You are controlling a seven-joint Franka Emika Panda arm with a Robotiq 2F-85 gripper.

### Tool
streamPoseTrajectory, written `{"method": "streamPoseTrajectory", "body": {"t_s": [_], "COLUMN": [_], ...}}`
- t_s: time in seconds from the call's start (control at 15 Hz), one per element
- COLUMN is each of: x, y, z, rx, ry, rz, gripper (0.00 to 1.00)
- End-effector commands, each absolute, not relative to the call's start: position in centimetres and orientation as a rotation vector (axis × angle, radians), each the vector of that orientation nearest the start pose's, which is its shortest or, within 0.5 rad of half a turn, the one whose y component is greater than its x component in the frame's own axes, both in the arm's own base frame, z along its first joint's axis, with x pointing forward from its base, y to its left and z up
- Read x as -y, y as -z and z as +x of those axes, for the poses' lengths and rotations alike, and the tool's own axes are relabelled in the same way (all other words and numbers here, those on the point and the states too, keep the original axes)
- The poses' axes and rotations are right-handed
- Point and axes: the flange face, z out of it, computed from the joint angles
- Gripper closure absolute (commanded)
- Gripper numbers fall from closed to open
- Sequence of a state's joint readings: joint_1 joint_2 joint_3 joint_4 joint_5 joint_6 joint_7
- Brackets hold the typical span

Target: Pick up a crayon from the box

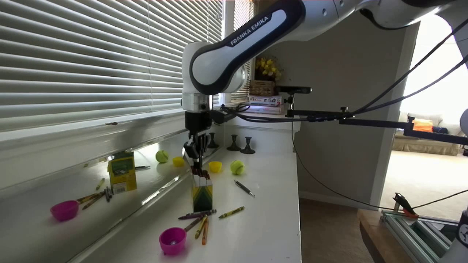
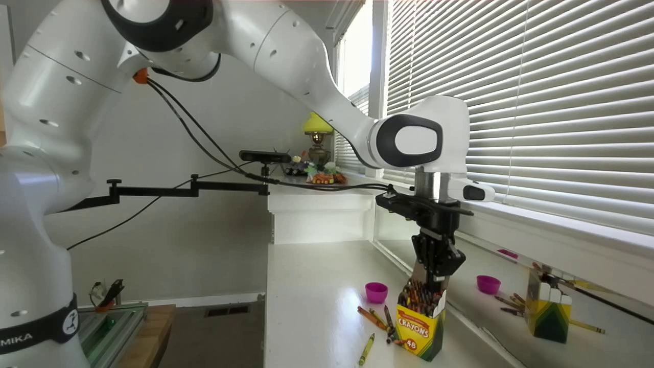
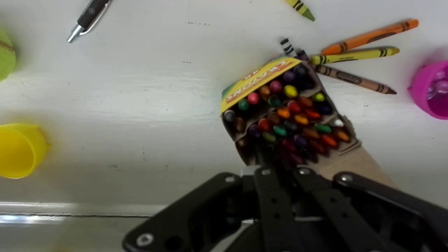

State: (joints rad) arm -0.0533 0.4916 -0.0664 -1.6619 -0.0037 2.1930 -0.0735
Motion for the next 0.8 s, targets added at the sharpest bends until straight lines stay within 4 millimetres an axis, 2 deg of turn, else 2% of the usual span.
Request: {"method": "streamPoseTrajectory", "body": {"t_s": [0.0,0.6,0.73], "x": [7.78,7.68,7.74], "y": [-32.68,-32.44,-32.49], "z": [67.99,68.55,68.70], "rx": [-0.056,0.003,0.007], "ry": [0.070,0.100,0.111], "rz": [-3.192,-3.189,-3.186], "gripper": [0.91,0.79,0.84]}}
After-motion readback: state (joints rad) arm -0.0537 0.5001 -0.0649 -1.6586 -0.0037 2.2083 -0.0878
